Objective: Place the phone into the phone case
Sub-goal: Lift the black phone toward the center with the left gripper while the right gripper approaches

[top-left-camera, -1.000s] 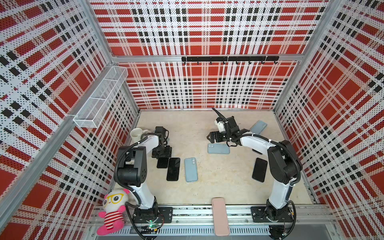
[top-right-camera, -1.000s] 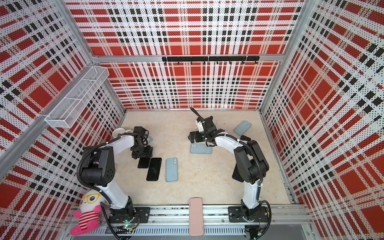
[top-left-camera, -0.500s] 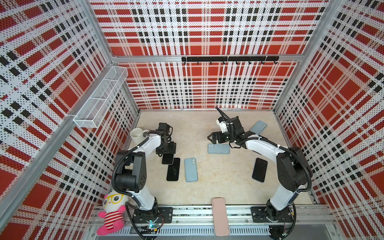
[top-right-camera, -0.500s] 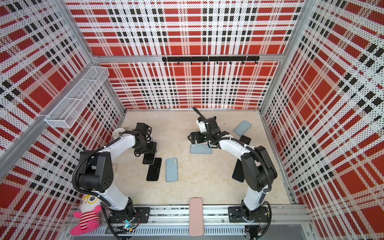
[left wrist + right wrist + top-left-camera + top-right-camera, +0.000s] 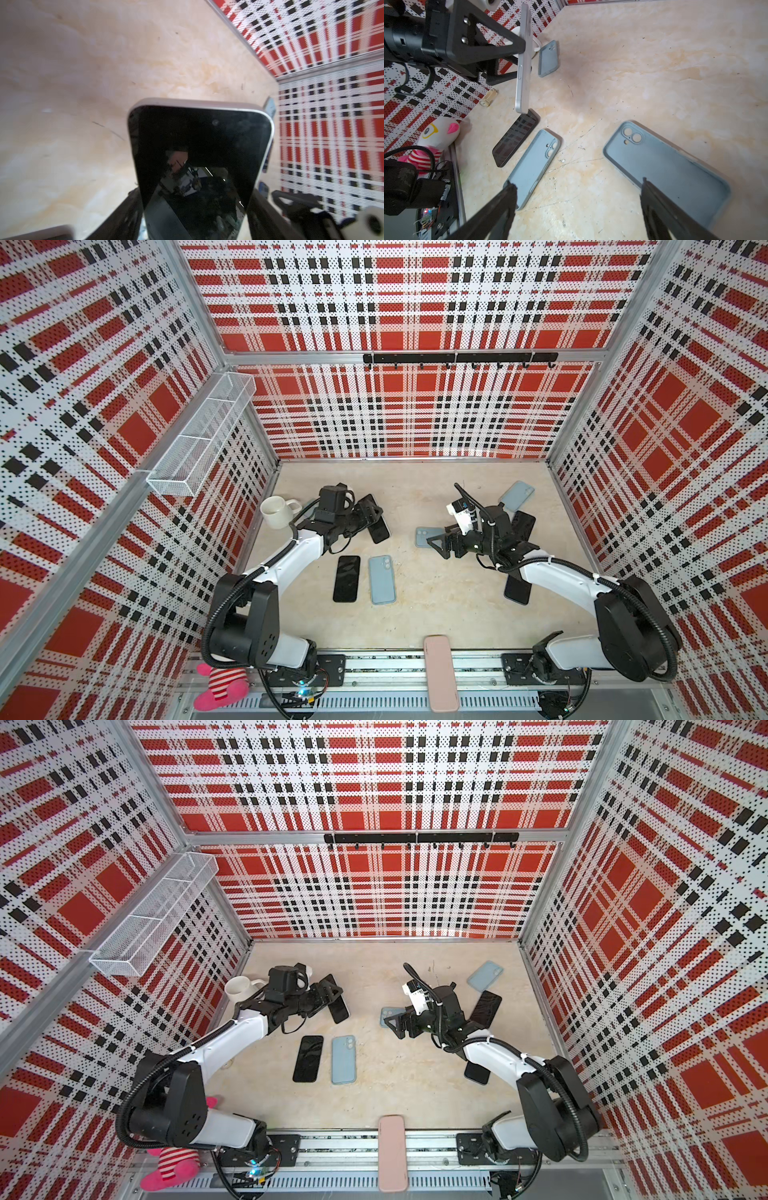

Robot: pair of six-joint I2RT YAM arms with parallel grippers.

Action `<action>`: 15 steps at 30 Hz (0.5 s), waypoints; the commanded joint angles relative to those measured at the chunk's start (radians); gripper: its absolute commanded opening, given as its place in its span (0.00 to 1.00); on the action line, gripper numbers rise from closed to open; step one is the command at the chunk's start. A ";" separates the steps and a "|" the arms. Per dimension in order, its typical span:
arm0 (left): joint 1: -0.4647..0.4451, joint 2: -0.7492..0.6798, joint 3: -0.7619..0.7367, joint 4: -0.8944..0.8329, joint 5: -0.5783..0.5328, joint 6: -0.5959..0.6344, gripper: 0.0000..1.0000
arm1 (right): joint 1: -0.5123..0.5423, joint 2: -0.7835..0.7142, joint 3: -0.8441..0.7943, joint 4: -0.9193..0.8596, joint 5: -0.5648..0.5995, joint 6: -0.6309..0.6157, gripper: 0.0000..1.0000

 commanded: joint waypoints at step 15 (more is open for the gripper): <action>-0.227 -0.008 -0.163 0.560 -0.183 -0.837 0.00 | 0.141 0.243 -0.024 0.720 0.035 0.202 0.63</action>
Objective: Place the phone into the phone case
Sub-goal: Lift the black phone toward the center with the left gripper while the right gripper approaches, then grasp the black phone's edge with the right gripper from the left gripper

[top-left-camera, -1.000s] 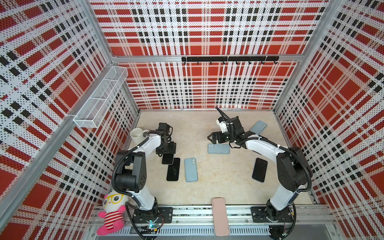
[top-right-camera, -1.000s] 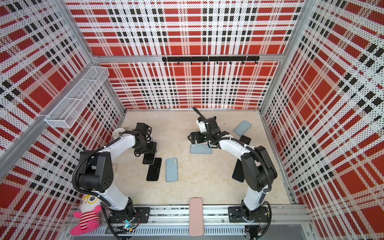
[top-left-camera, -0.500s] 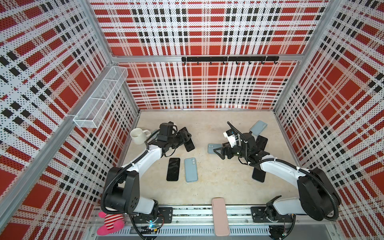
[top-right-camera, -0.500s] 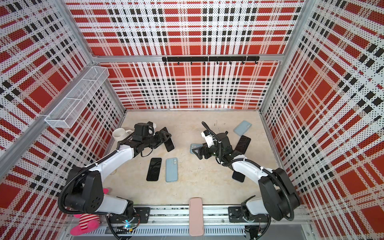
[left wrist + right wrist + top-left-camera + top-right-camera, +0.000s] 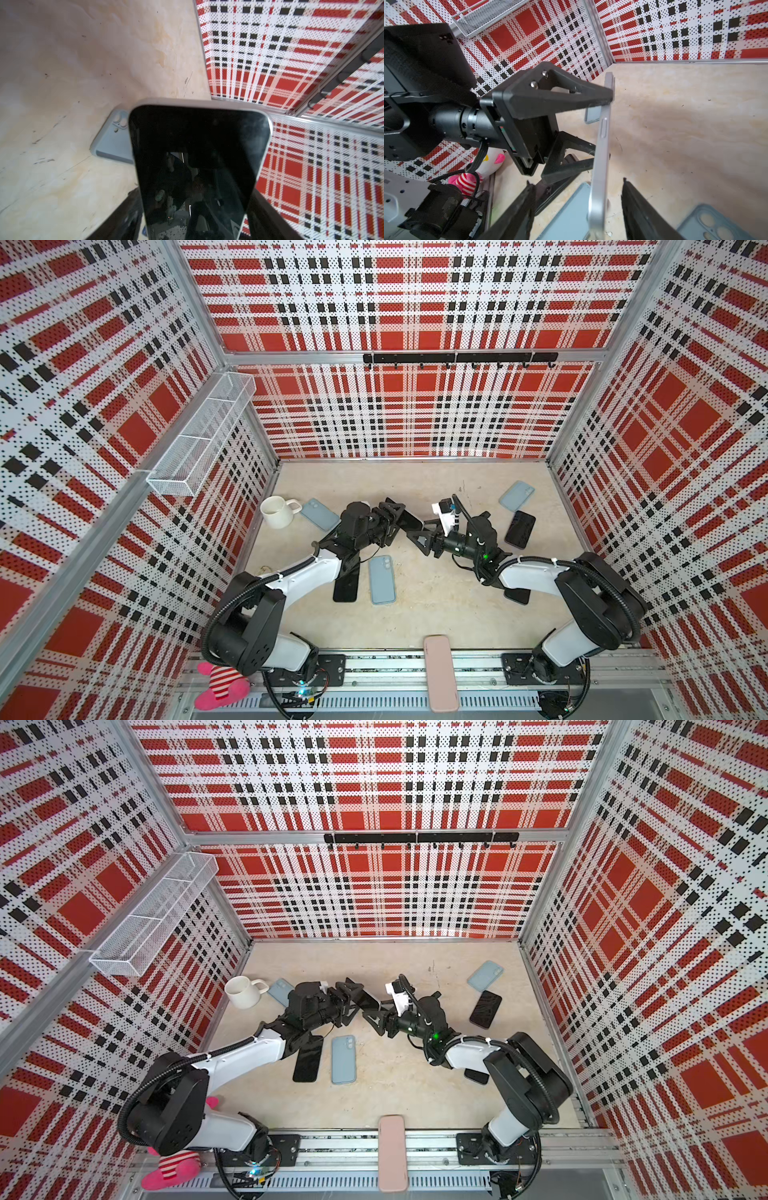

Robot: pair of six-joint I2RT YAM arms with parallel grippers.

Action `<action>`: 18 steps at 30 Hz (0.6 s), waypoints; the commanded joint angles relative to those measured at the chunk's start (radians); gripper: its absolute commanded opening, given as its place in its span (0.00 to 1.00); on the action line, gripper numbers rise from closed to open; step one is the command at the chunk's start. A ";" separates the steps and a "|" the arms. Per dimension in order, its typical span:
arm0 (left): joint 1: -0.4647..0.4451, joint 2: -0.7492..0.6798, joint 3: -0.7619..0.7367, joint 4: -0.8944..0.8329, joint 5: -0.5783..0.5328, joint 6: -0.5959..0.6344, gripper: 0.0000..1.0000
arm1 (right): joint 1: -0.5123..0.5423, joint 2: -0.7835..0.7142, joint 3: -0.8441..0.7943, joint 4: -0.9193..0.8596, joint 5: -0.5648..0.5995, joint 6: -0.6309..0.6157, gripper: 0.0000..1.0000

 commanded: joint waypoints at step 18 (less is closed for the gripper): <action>-0.026 -0.002 -0.006 0.091 -0.061 -0.100 0.00 | 0.009 0.008 0.012 0.000 0.126 -0.104 0.37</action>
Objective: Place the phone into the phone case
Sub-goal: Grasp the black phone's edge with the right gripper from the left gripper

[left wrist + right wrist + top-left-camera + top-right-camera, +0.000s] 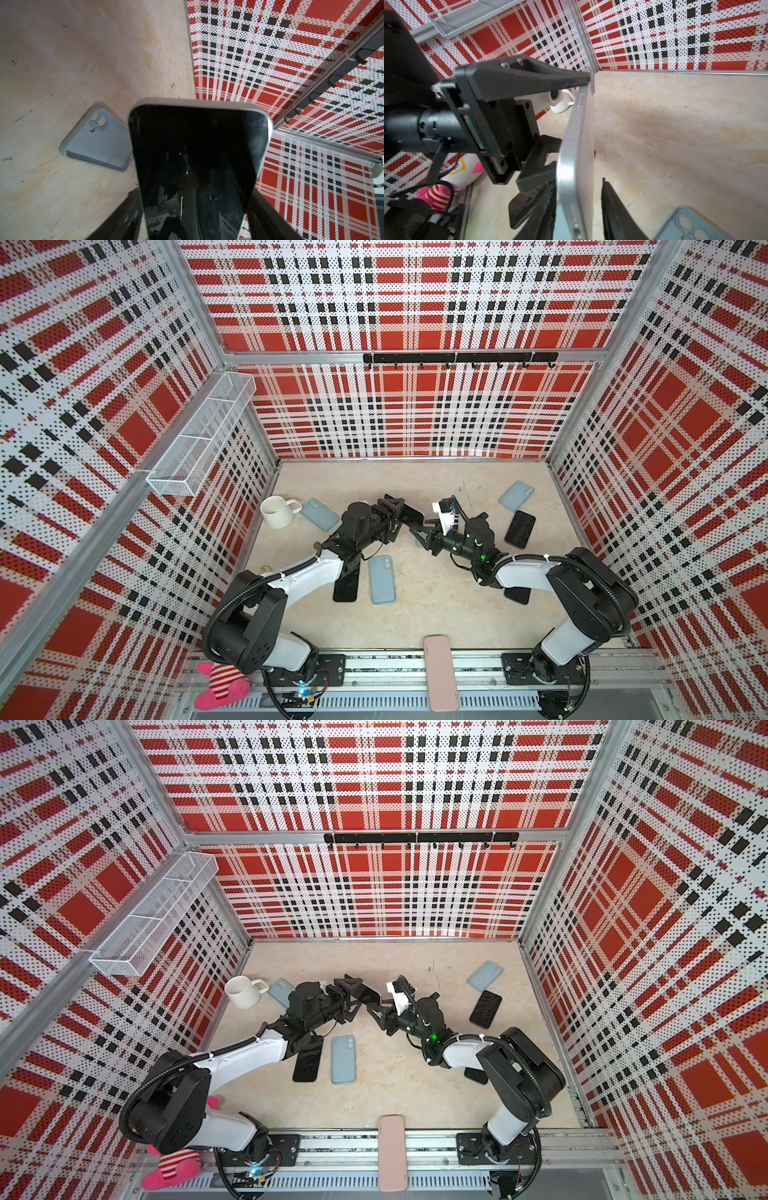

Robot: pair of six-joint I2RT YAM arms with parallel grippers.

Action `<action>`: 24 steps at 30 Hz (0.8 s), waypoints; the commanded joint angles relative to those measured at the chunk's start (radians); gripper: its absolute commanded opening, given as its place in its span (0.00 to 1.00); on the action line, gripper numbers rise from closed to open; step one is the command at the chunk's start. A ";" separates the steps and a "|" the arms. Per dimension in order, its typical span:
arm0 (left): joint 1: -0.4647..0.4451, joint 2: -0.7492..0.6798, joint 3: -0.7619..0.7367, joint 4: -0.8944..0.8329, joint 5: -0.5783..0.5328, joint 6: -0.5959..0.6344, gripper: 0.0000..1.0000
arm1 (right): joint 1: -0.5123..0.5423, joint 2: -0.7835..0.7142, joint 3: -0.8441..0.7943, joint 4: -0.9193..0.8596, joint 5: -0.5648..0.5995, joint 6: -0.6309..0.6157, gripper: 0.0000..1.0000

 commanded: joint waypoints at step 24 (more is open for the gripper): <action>-0.019 0.014 -0.009 0.013 -0.024 0.013 0.00 | 0.011 -0.020 0.035 -0.028 0.006 -0.063 0.11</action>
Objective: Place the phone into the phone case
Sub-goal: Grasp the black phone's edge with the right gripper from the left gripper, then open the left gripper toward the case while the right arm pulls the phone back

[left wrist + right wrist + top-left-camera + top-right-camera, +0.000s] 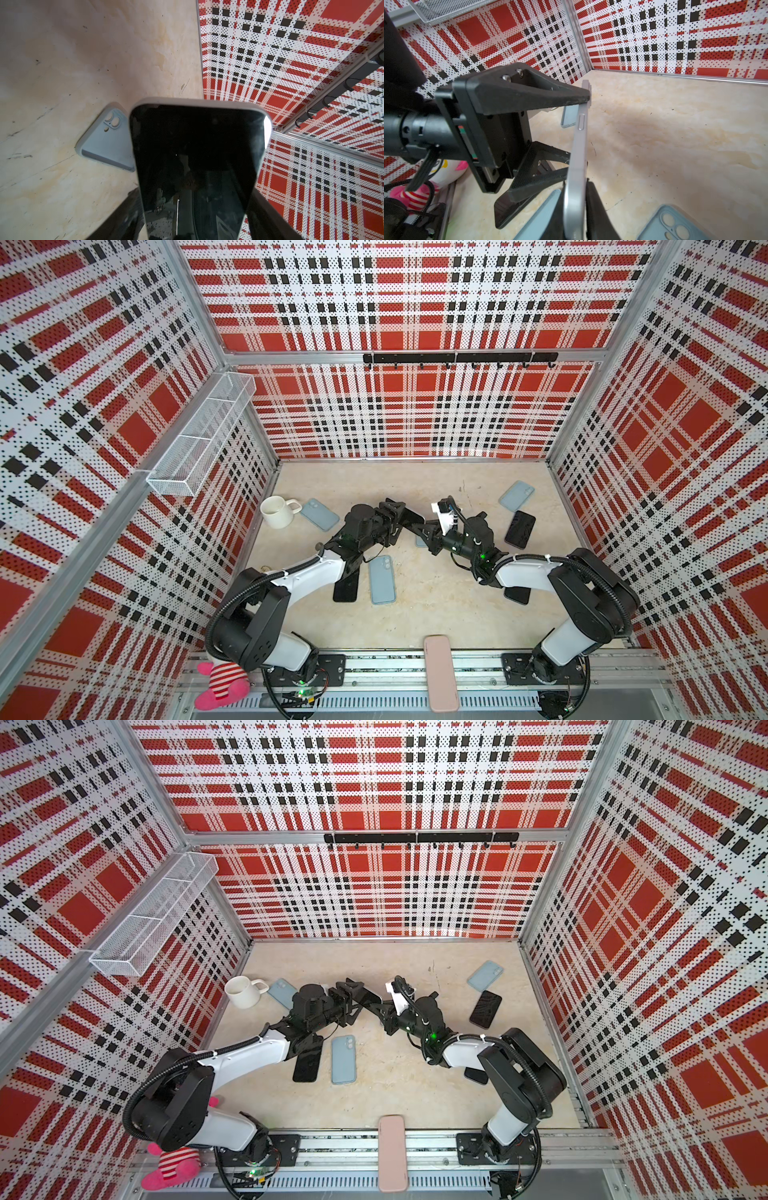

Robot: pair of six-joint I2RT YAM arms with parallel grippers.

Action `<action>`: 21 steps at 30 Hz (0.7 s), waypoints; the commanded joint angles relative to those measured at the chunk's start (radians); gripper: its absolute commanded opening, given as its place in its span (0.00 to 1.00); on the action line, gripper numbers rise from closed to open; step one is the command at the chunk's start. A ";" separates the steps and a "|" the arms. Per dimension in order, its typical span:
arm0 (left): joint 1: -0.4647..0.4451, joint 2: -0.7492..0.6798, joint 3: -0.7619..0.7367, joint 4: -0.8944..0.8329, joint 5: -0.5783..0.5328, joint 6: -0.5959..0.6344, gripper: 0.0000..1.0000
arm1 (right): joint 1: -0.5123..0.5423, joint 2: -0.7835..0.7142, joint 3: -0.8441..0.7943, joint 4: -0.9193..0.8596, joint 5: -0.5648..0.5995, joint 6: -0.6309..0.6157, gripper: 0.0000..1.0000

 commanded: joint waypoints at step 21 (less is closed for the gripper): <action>0.003 -0.098 0.166 -0.287 -0.211 0.840 1.00 | -0.224 -0.347 0.165 -0.592 0.025 0.040 0.00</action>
